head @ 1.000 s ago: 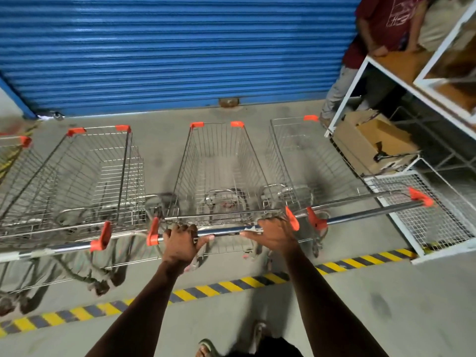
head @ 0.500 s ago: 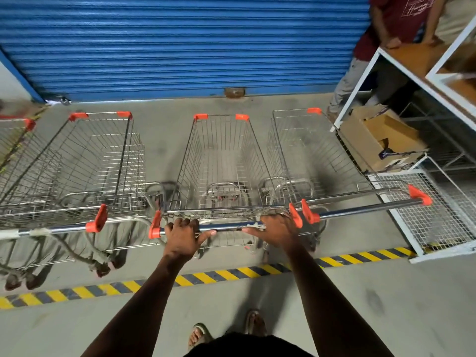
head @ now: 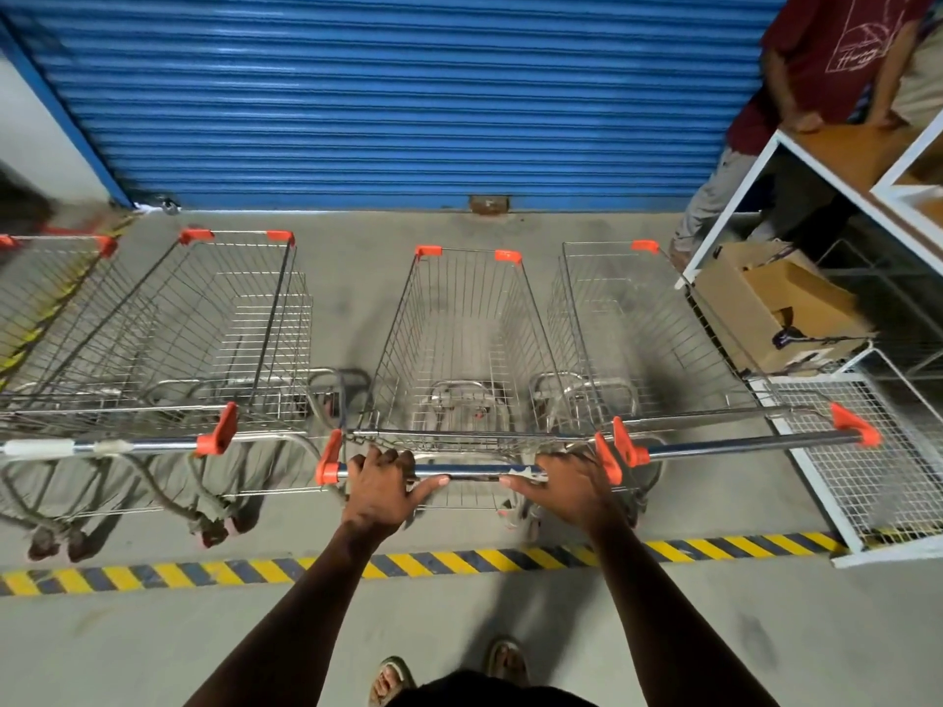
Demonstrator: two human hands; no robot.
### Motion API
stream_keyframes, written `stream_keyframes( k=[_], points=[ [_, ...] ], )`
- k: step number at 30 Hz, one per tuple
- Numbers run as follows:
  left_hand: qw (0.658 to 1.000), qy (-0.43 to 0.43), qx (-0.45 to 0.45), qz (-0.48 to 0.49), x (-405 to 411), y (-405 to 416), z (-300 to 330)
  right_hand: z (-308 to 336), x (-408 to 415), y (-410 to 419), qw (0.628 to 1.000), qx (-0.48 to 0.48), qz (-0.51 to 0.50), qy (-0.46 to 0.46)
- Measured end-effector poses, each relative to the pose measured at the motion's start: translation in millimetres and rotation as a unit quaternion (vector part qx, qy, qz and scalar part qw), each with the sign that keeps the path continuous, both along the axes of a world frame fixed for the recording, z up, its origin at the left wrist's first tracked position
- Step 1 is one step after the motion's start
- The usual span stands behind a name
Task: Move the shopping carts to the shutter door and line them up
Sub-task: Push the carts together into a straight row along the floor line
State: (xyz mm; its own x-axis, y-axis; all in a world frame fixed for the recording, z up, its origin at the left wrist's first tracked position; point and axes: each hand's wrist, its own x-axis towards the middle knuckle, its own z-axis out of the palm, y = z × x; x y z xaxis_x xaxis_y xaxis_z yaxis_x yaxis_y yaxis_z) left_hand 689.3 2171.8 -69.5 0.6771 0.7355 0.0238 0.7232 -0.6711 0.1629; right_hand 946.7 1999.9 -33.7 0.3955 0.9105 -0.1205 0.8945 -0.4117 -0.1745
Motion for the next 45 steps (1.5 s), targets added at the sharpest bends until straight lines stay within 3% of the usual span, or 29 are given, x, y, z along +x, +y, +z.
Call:
stream_keyframes(
  k=[5, 9, 14, 19, 33, 37, 40, 45],
  points=[
    [1.0, -0.002, -0.016, 0.013, -0.8, -4.6, 5.4, -5.0, -0.6, -3.8, 1.0, 0.027, -0.007, -0.011],
    [0.998, -0.059, -0.037, 0.008, -5.9, -4.5, 12.1, -15.1, -0.6, -4.5, 0.998, 0.051, -0.026, -0.02],
    [0.991, -0.135, 0.009, 0.007, -20.5, -0.6, 29.8, -13.7, -4.9, 4.3, 0.988, 0.105, -0.01, -0.11],
    [0.987, -0.139, 0.006, 0.075, -57.9, 8.1, 32.8, -3.6, -39.5, 44.5, 0.98, 0.163, 0.006, -0.111],
    [0.977, -0.143, 0.035, 0.155, -301.1, 102.6, 40.2, 13.0, -276.3, 195.8, 0.972, 0.21, 0.082, -0.069],
    [0.982, -0.09, 0.021, 0.162, -370.5, 148.4, 48.8, 19.9, -349.8, 239.1, 0.973, 0.198, 0.109, -0.04],
    [0.988, -0.026, 0.022, 0.15, -396.4, 174.1, 55.4, 21.2, -388.1, 258.2, 0.979, 0.15, 0.134, -0.019],
    [0.989, -0.037, -0.001, 0.143, -404.0, 210.9, 55.1, 17.1, -425.7, 290.7, 0.978, 0.124, 0.167, 0.033]
  ],
)
